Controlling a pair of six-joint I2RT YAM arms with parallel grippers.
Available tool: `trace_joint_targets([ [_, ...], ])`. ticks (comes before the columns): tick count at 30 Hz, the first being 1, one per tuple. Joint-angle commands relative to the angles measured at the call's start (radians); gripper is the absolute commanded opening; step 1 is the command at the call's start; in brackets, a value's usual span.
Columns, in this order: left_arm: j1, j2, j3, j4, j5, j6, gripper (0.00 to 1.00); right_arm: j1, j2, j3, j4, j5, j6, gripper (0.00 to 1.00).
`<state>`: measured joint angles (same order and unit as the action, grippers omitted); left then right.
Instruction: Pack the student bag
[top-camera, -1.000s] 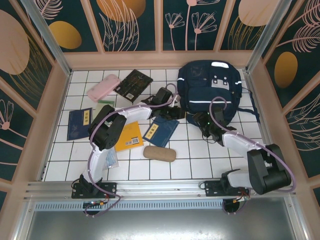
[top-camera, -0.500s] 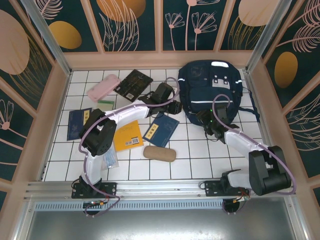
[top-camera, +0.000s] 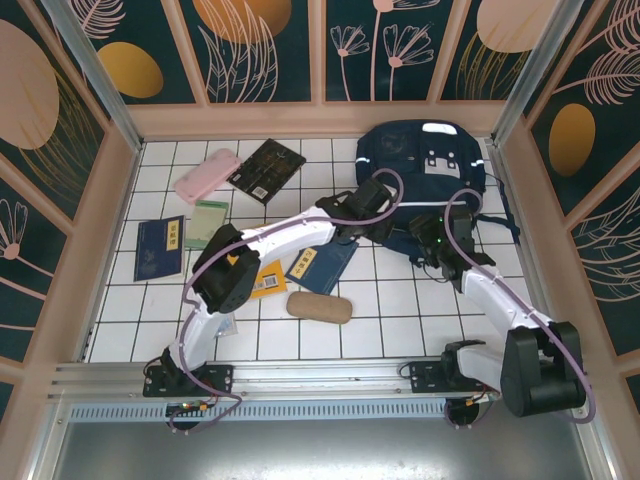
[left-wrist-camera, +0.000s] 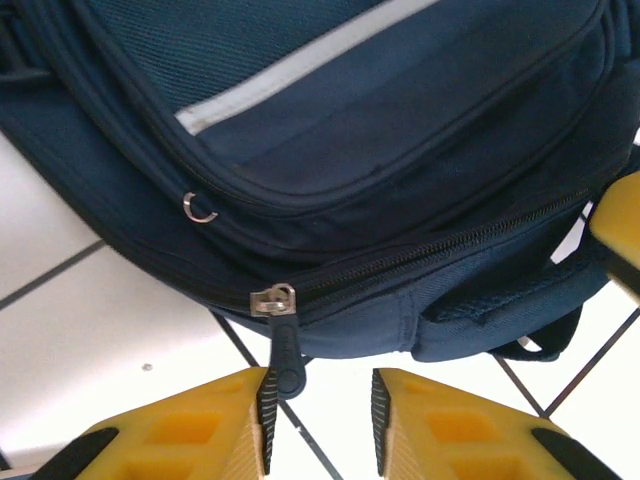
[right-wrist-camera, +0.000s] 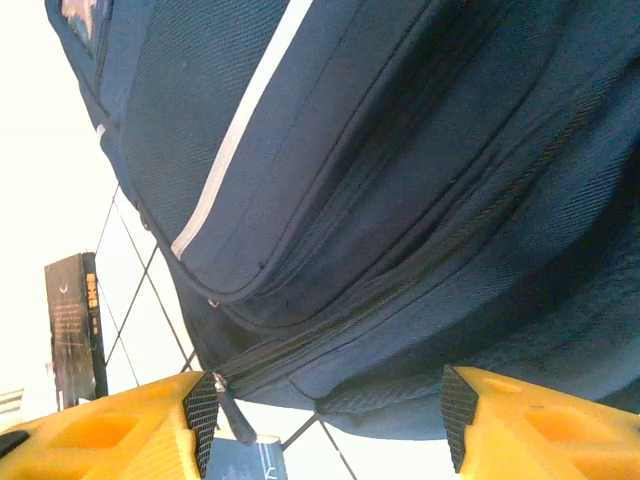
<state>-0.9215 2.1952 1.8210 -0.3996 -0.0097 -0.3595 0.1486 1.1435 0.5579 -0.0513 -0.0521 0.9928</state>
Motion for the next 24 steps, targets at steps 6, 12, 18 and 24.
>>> trace_joint_targets([
  [6, -0.015, 0.129, 0.159, -0.17, -0.01, 0.001, 0.31, -0.059, -0.064, -0.039, -0.048, 0.002, -0.031, 0.64],
  [12, -0.02, 0.171, 0.208, -0.214, -0.048, 0.0, 0.31, -0.061, -0.069, -0.05, -0.049, -0.005, -0.025, 0.64],
  [18, -0.019, 0.2, 0.248, -0.246, -0.124, 0.005, 0.32, -0.061, -0.072, -0.057, -0.045, -0.015, -0.022, 0.64],
  [24, -0.02, 0.228, 0.298, -0.274, -0.176, 0.024, 0.32, -0.061, -0.074, -0.067, -0.041, -0.023, -0.019, 0.64],
])
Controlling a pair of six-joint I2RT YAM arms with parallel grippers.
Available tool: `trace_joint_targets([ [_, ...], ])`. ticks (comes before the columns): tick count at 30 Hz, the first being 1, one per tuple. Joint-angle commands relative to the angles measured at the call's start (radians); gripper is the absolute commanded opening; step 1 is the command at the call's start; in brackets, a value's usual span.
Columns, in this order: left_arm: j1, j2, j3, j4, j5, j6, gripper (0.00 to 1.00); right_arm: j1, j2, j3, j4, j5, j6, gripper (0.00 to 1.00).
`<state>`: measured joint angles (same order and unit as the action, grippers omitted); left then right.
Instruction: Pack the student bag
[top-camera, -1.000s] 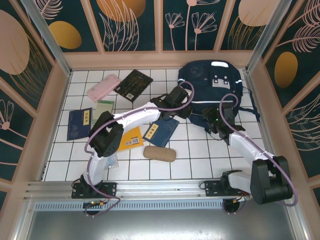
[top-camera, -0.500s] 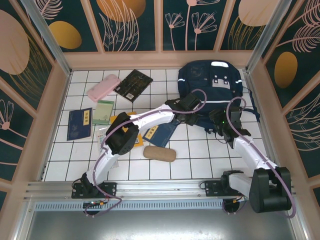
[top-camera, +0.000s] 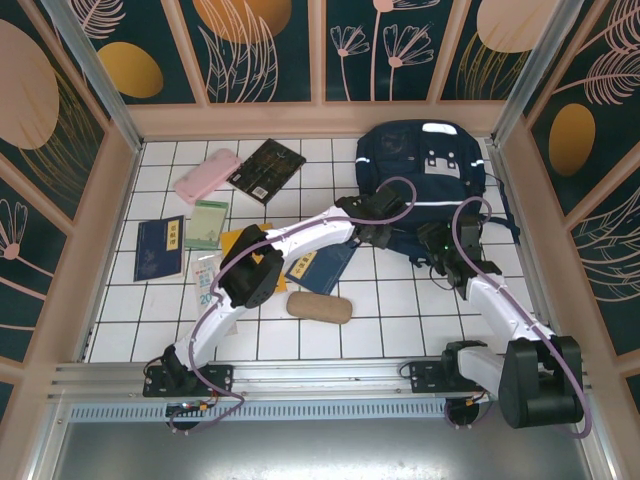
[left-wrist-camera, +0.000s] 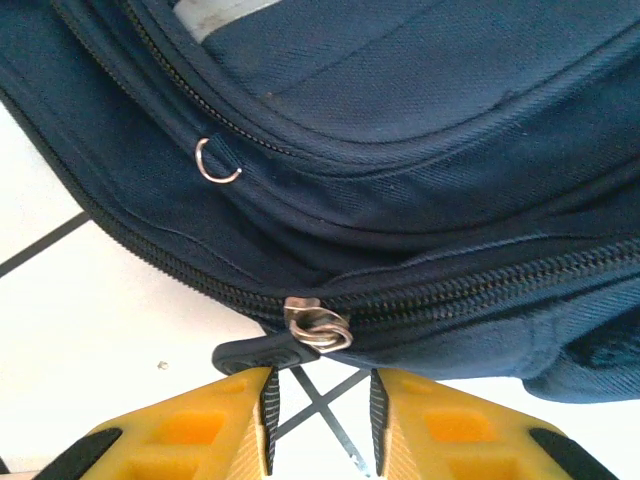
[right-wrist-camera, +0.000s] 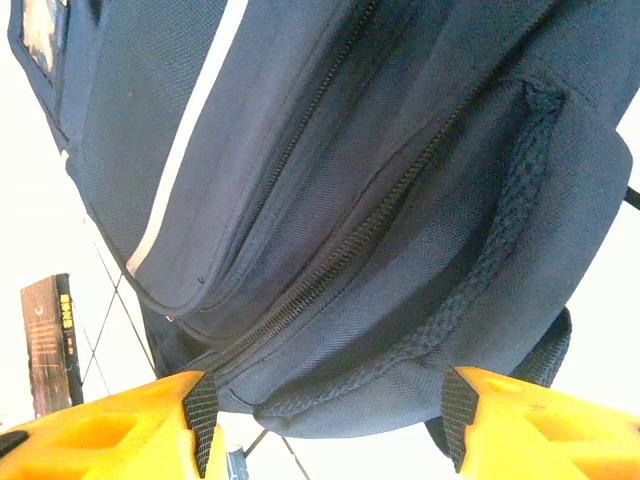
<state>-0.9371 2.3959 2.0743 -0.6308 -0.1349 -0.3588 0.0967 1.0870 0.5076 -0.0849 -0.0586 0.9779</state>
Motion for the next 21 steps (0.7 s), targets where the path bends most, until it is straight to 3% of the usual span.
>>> trace_joint_targets([
  [1, -0.004, 0.027, 0.049, -0.044, -0.059, 0.024, 0.32, -0.009, -0.017, -0.018, -0.008, -0.017, -0.004, 0.64],
  [15, -0.006, -0.054, -0.016, -0.033, -0.097, 0.046, 0.32, -0.009, -0.023, -0.034, -0.009, -0.017, 0.0, 0.64],
  [21, -0.007, -0.027, 0.014, -0.035, -0.12, 0.079, 0.38, -0.009, -0.019, -0.035, -0.007, -0.015, -0.002, 0.64],
])
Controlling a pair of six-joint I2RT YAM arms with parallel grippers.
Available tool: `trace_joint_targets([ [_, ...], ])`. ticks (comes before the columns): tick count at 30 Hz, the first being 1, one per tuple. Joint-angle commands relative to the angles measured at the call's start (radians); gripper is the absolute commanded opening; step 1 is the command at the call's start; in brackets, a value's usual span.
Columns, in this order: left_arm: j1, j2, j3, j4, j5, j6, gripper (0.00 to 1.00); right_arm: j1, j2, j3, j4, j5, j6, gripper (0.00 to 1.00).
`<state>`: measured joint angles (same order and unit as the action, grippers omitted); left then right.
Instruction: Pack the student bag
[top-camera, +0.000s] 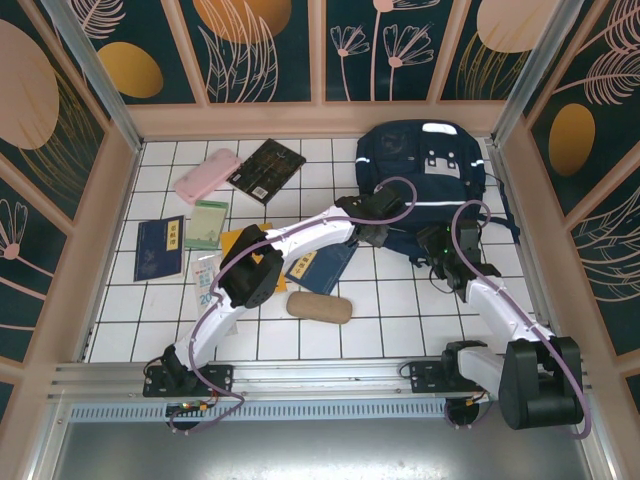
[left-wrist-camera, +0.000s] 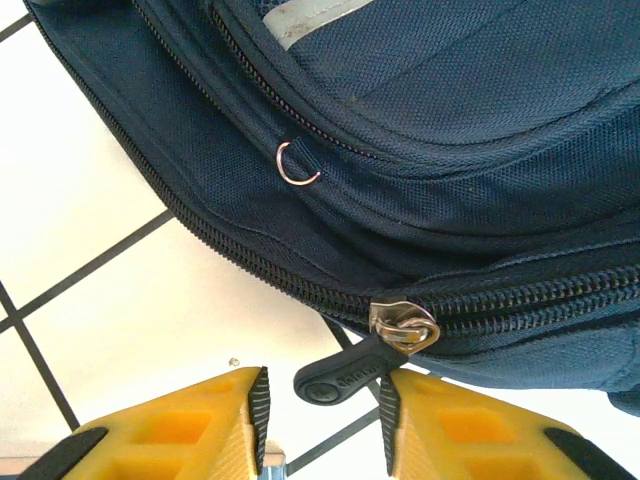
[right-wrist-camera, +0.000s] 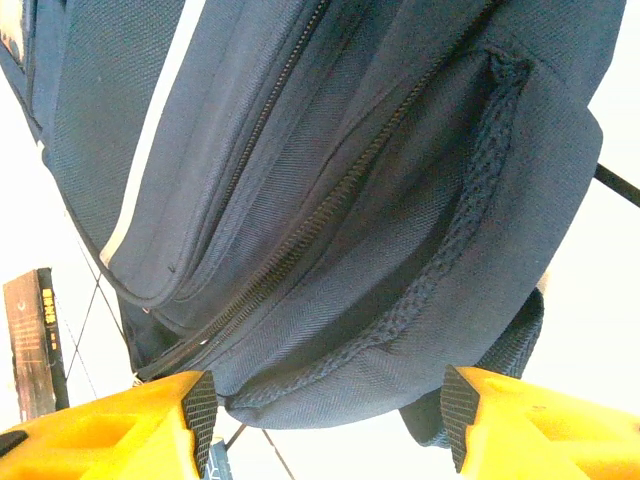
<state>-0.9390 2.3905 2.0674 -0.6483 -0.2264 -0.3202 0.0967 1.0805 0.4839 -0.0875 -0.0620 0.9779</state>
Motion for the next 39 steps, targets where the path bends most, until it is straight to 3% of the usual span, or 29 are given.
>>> trace_joint_targets([
  [1, -0.006, -0.011, 0.028, -0.021, -0.028, 0.045, 0.38, -0.009, -0.009, -0.01, -0.003, -0.012, -0.002, 0.64],
  [22, -0.005, 0.092, 0.097, -0.028, -0.028, 0.107, 0.32, -0.009, 0.012, 0.011, -0.013, -0.013, -0.01, 0.64],
  [25, -0.006, 0.091, 0.094, -0.029, -0.021, 0.105, 0.26, -0.009, 0.011, 0.012, -0.015, -0.014, -0.009, 0.64],
  [31, -0.006, 0.078, 0.092, -0.028, -0.033, 0.105, 0.0, -0.007, 0.006, 0.015, -0.015, -0.018, -0.008, 0.64],
  [34, -0.005, 0.06, 0.089, -0.028, -0.031, 0.106, 0.0, 0.006, 0.004, 0.016, -0.006, -0.031, -0.004, 0.64],
  [39, -0.004, -0.021, 0.022, 0.017, 0.063, 0.122, 0.0, 0.06, 0.01, 0.016, 0.013, -0.049, 0.049, 0.64],
])
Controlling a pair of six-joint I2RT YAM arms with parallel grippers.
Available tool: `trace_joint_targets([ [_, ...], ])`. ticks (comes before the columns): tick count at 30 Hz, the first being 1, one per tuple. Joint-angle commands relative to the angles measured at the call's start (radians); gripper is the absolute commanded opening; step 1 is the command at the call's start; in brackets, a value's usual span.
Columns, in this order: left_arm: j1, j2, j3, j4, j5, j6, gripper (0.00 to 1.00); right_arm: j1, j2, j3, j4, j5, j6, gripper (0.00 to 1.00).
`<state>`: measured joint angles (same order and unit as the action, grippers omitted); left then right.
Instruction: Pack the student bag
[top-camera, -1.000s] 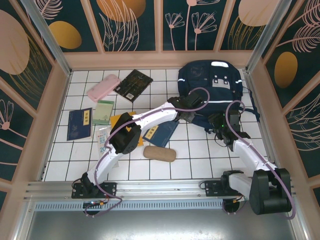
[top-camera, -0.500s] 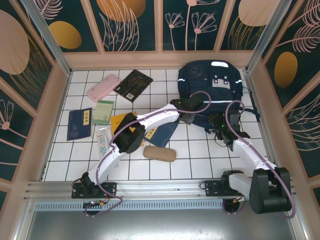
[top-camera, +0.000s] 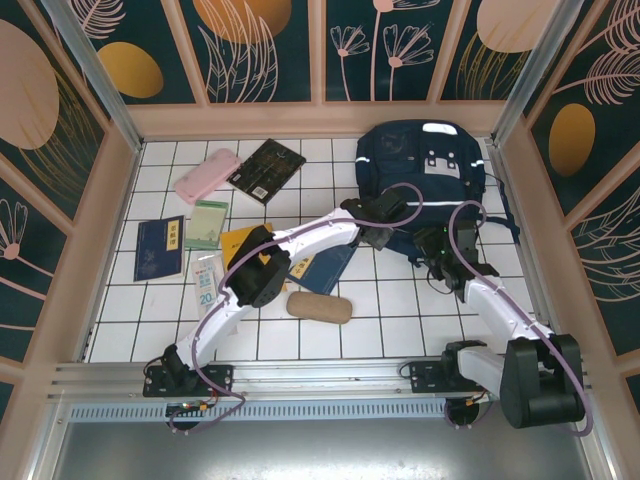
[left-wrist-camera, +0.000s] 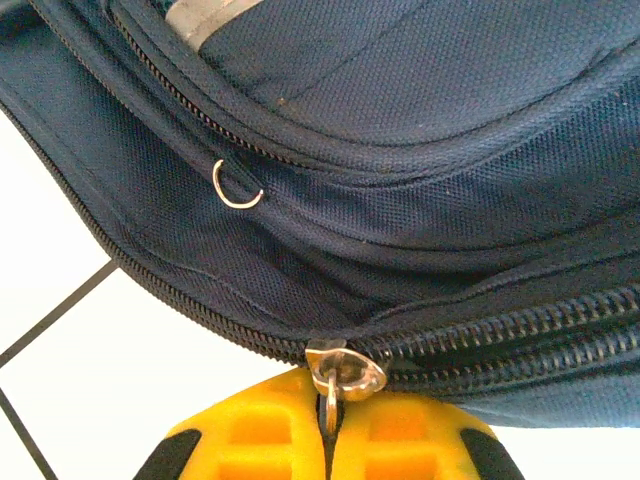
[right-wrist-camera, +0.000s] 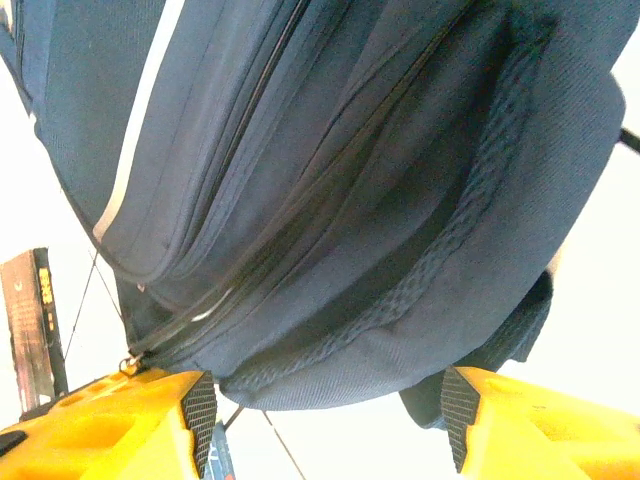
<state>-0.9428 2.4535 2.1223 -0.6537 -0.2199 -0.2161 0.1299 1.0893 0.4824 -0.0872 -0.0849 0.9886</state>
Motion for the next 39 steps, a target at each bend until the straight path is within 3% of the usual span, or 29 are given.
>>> trace_joint_targets([
  [1, 0.0, -0.102, -0.049, 0.032, 0.077, 0.022, 0.0, 0.035, 0.003, 0.009, 0.03, -0.037, 0.053, 0.64],
  [6, 0.001, -0.166, -0.117, 0.058, 0.181, 0.035, 0.0, 0.051, 0.052, -0.047, 0.18, -0.13, 0.153, 0.66],
  [14, -0.001, -0.209, -0.191, 0.086, 0.282, 0.042, 0.0, 0.045, 0.152, -0.069, 0.381, -0.169, 0.256, 0.7],
  [17, 0.001, -0.215, -0.2, 0.085, 0.29, 0.04, 0.0, 0.038, 0.188, -0.05, 0.376, -0.154, 0.253, 0.58],
  [19, 0.001, -0.217, -0.197, 0.081, 0.269, 0.04, 0.0, 0.027, 0.202, -0.04, 0.342, -0.131, 0.241, 0.39],
  [22, 0.016, -0.212, -0.192, 0.067, 0.222, 0.033, 0.0, 0.012, 0.2, -0.015, 0.249, -0.088, 0.205, 0.03],
  [31, 0.17, -0.134, -0.089, -0.016, 0.117, -0.022, 0.0, -0.067, 0.107, -0.044, 0.089, -0.022, 0.141, 0.0],
  [39, 0.307, 0.024, 0.169, -0.073, 0.037, -0.044, 0.0, -0.124, 0.023, -0.104, 0.033, -0.029, 0.105, 0.0],
])
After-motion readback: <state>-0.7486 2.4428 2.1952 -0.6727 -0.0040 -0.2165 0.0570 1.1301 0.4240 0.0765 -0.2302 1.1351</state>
